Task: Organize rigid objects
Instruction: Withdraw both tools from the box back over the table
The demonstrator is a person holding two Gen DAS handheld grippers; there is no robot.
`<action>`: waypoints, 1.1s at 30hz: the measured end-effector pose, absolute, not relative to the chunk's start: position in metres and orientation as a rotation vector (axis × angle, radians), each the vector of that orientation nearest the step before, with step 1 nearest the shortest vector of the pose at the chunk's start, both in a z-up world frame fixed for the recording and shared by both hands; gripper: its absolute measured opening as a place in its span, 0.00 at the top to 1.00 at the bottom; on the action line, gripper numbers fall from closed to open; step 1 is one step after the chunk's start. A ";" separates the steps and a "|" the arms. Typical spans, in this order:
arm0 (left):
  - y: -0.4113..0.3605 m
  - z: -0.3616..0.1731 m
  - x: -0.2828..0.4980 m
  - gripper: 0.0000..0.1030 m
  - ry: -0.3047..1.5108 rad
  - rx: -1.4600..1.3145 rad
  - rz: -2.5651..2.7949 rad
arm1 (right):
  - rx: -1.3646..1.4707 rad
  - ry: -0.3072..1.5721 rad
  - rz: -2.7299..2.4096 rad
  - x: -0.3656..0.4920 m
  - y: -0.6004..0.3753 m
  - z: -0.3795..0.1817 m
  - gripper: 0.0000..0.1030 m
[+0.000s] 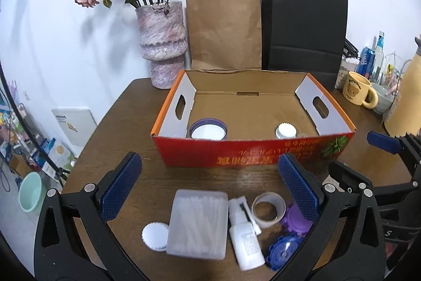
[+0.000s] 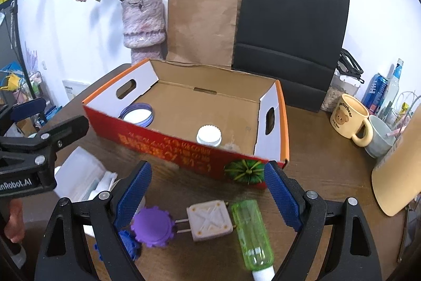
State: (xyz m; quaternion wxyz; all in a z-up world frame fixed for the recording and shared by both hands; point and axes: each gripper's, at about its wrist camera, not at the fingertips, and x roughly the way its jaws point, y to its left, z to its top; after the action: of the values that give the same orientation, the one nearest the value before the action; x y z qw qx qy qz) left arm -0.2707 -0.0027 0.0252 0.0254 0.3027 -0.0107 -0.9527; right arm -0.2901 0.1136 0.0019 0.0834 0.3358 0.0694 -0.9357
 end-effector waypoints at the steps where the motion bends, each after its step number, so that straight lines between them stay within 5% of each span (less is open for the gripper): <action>1: -0.002 0.025 -0.267 0.00 -0.040 0.930 -2.948 | 1.000 0.208 -2.791 -0.286 0.113 0.002 0.12; 33: -0.052 -0.018 -0.187 0.00 -0.019 0.974 -2.930 | 1.107 0.243 -2.675 -0.202 0.075 -0.045 0.12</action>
State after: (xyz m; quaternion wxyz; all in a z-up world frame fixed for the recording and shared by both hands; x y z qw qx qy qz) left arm -0.1874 -0.0522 -0.0182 0.0269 0.3154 -0.0060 -0.9485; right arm -0.2019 0.0746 -0.0455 0.1181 0.3784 0.0829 -0.9143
